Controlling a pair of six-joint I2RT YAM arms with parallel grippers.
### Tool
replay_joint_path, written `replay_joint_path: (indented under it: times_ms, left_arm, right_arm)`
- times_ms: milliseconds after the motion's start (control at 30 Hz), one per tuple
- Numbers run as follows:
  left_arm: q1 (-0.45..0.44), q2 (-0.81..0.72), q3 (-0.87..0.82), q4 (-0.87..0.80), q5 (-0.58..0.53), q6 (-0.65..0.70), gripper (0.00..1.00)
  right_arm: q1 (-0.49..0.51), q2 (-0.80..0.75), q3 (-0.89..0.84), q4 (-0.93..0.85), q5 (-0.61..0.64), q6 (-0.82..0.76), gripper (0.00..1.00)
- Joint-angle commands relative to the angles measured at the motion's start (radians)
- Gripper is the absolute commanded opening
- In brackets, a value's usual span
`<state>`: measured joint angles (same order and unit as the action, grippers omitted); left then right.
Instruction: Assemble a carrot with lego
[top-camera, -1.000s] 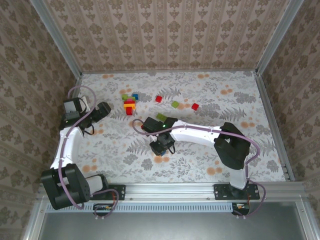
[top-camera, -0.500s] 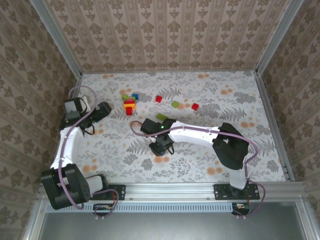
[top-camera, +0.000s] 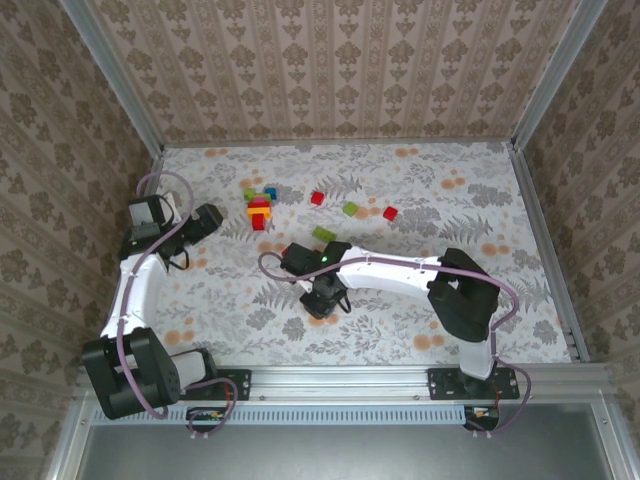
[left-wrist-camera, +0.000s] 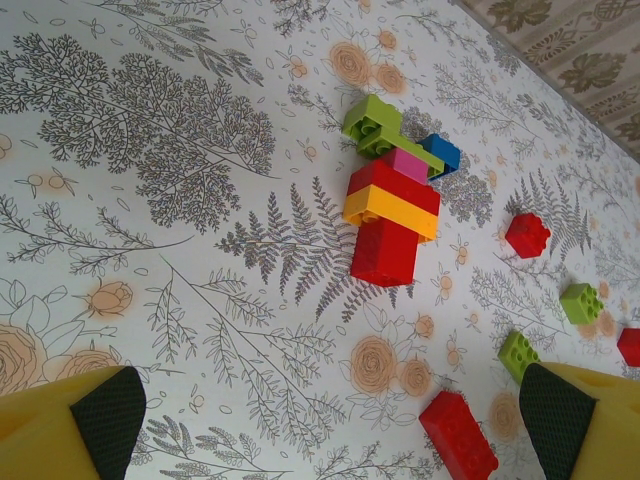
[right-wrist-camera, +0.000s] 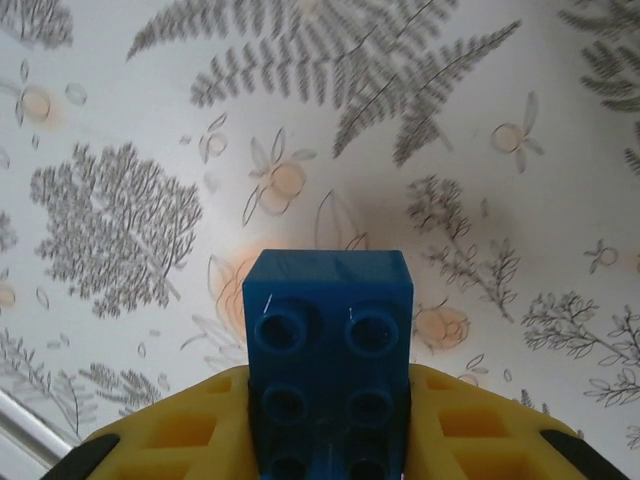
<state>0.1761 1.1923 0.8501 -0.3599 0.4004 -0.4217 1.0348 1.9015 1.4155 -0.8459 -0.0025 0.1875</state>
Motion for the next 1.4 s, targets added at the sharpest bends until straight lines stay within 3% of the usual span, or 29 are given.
replay_joint_path:
  times_ms: [0,233,567,800,933,1200,1367]
  left_arm:
    - [-0.005,0.007,0.018,-0.004,0.012,0.025,1.00]
    - [-0.007,0.010,0.022,-0.005,0.012,0.025,1.00]
    - [-0.006,0.015,0.024,-0.004,0.014,0.025,1.00]
    - [-0.008,0.013,0.021,-0.005,0.015,0.025,1.00]
    - [-0.009,0.011,0.021,-0.004,0.017,0.024,1.00]
    - [-0.007,0.006,0.022,-0.009,0.015,0.024,1.00]
    - [-0.005,0.005,0.022,-0.007,0.012,0.023,1.00]
  right_arm:
    - [0.013,-0.002,-0.020,-0.140,0.004,-0.073,0.31]
    - [0.021,-0.005,-0.039,-0.116,-0.005,-0.068,0.37]
    - [0.019,-0.117,-0.011,-0.106,-0.017,-0.086,0.69]
    - [0.000,-0.153,0.076,-0.129,0.002,-0.115,0.75]
    - [-0.043,-0.054,0.215,-0.160,0.025,-0.151,0.75]
    - [-0.162,0.332,0.709,-0.301,-0.035,-0.232,0.74]
    - [-0.215,0.477,0.852,-0.328,-0.090,-0.247,0.72]
